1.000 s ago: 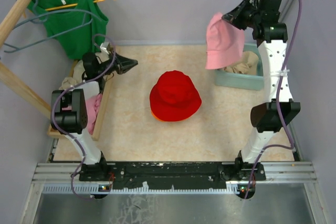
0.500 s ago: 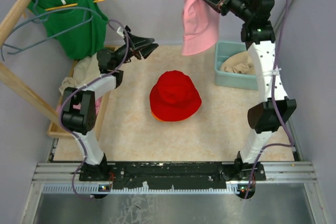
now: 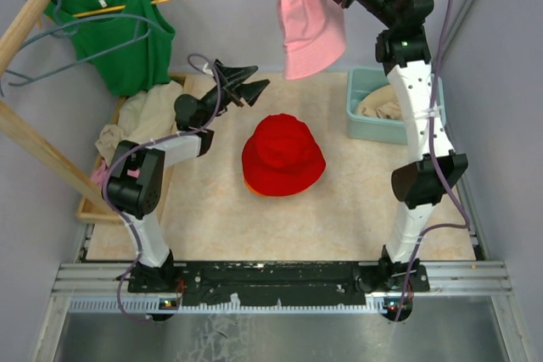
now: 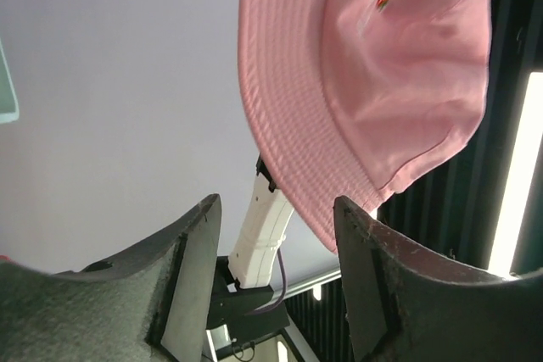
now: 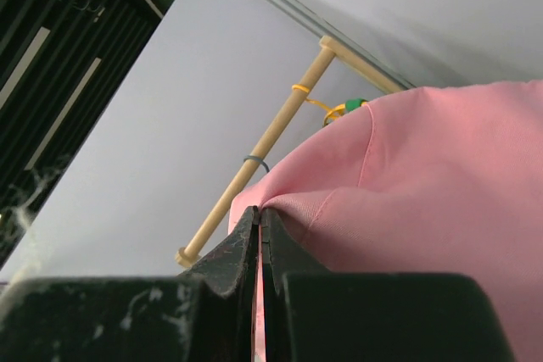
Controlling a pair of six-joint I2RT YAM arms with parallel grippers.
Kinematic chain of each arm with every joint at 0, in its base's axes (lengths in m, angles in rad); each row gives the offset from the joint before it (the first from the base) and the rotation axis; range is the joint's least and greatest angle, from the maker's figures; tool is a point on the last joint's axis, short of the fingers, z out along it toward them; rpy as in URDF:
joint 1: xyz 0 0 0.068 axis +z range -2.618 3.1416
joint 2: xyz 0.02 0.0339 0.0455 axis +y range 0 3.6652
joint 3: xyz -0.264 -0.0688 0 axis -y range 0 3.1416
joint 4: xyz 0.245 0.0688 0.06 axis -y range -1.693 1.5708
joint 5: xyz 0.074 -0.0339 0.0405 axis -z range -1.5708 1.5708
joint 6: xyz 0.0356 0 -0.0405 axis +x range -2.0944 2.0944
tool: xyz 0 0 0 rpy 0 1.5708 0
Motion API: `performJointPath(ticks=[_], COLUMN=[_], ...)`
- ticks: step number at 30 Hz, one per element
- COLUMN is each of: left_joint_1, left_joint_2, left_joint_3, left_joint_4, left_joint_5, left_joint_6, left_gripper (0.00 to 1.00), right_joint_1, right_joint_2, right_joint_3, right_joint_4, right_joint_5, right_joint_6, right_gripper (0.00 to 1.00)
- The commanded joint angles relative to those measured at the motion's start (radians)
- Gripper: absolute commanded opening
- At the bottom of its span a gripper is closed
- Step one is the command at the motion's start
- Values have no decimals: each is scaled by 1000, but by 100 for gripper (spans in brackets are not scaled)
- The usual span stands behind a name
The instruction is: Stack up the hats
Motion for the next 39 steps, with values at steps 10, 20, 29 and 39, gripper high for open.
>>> performJointPath(ticks=[10, 20, 29, 39], left_joint_1=[-130, -136, -146, -96], left_joint_2=[-50, -54, -39, -104], left_joint_3=[12, 39, 45, -92], left_joint_4=[70, 64, 97, 117], left_joint_5=[-210, -247, -258, -248], left_joint_6=[-157, -141, -141, -88], left_gripper=[66, 66, 60, 12], right_joint_1=[66, 92, 95, 77], right_joint_2=[11, -65, -113, -235], right_joint_3=[76, -52, -140, -298], right_joint_4=[64, 79, 90, 39], right_joint_5=[22, 26, 25, 11], right_joint_6=[30, 3, -6, -82], right_gripper=[0, 0, 0, 0])
